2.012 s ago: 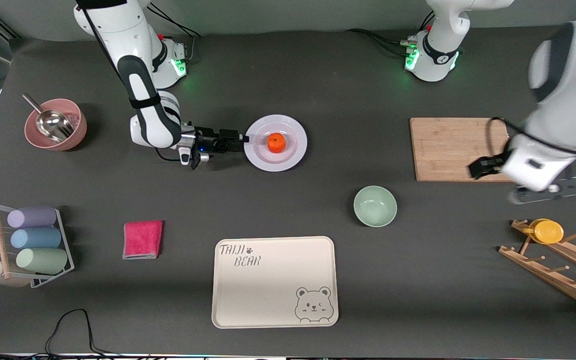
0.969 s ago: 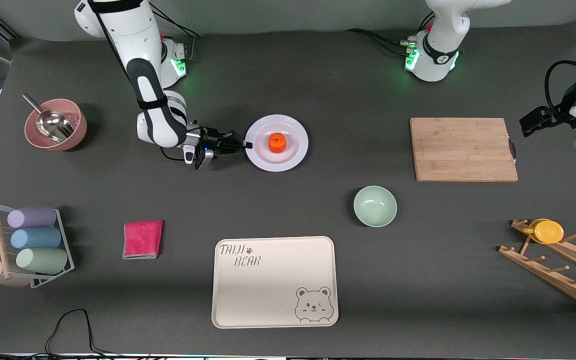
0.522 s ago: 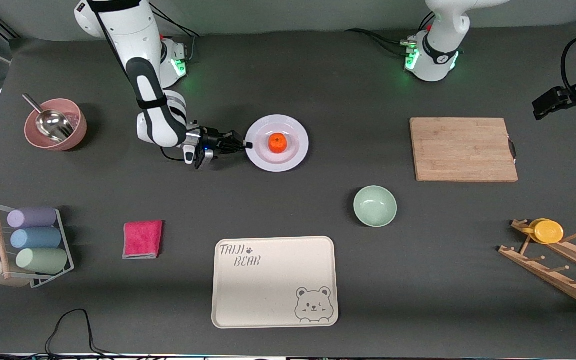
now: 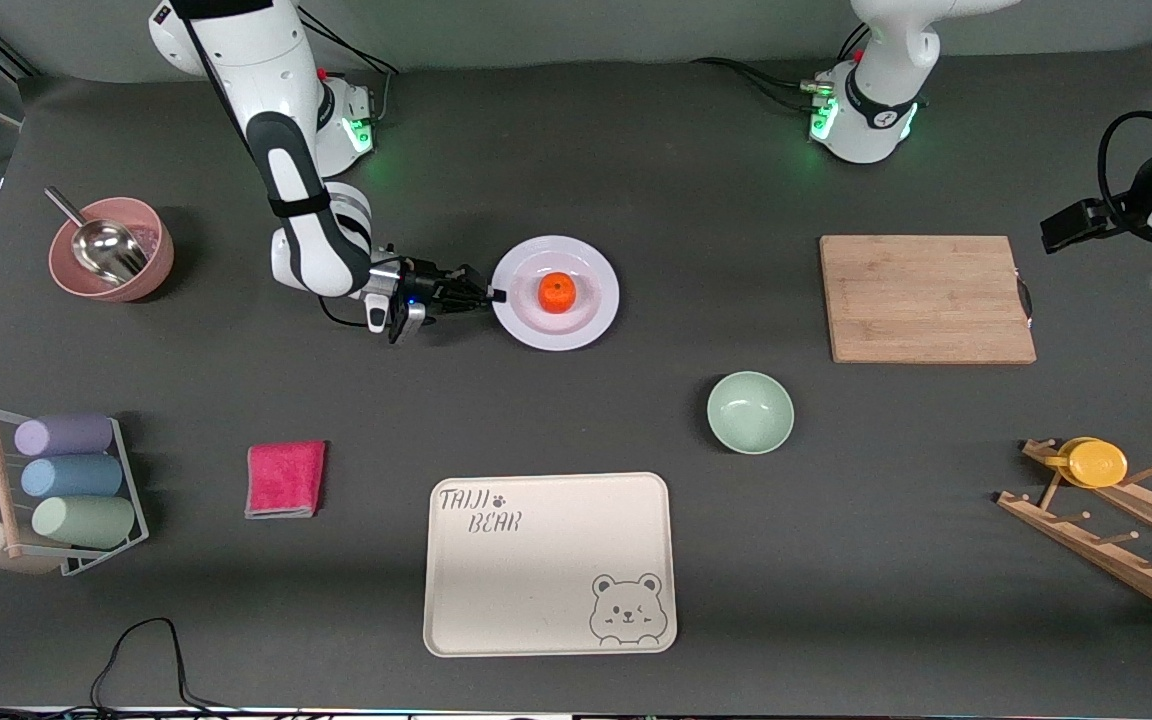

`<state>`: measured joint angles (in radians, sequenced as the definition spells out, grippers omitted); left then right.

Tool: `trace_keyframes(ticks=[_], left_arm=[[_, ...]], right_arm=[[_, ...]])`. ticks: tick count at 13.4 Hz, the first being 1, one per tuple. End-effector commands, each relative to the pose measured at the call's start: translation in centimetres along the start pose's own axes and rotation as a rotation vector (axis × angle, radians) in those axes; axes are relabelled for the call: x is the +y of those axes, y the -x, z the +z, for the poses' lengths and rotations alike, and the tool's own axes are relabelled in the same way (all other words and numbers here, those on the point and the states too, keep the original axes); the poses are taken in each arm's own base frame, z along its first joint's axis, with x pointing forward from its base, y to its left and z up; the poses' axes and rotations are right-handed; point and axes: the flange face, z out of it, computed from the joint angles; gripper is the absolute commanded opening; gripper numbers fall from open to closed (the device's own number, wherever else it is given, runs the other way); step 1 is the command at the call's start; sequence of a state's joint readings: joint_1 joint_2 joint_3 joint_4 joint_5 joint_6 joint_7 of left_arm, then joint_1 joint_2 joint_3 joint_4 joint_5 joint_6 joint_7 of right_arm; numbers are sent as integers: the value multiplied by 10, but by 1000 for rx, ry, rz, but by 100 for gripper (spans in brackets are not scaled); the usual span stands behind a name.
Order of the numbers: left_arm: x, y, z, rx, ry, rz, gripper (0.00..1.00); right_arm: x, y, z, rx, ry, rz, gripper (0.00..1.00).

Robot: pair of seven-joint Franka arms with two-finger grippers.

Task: Place orange and plate with both arms
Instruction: 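Drag the plate with the right gripper toward the bear placemat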

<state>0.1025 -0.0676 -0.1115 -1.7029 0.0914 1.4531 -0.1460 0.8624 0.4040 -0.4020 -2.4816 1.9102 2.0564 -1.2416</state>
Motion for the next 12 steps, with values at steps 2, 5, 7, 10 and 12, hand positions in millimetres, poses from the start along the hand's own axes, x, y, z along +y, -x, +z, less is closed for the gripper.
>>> trace_keyframes(ticks=[2, 5, 7, 10, 12], left_arm=[[4, 7, 10, 32, 11, 32, 100], [-3, 6, 12, 30, 24, 25, 100], [-6, 5, 14, 21, 26, 19, 100], [-10, 5, 15, 15, 28, 12, 100], [-8, 4, 16, 11, 29, 15, 100]], right_arm=[[-20, -23, 3, 42, -25, 46, 0], [-27, -37, 0, 59, -48, 76, 0], [-35, -46, -3, 73, -63, 88, 0], [-47, -52, -6, 82, -84, 108, 0], [-51, -58, -7, 89, -91, 102, 0]])
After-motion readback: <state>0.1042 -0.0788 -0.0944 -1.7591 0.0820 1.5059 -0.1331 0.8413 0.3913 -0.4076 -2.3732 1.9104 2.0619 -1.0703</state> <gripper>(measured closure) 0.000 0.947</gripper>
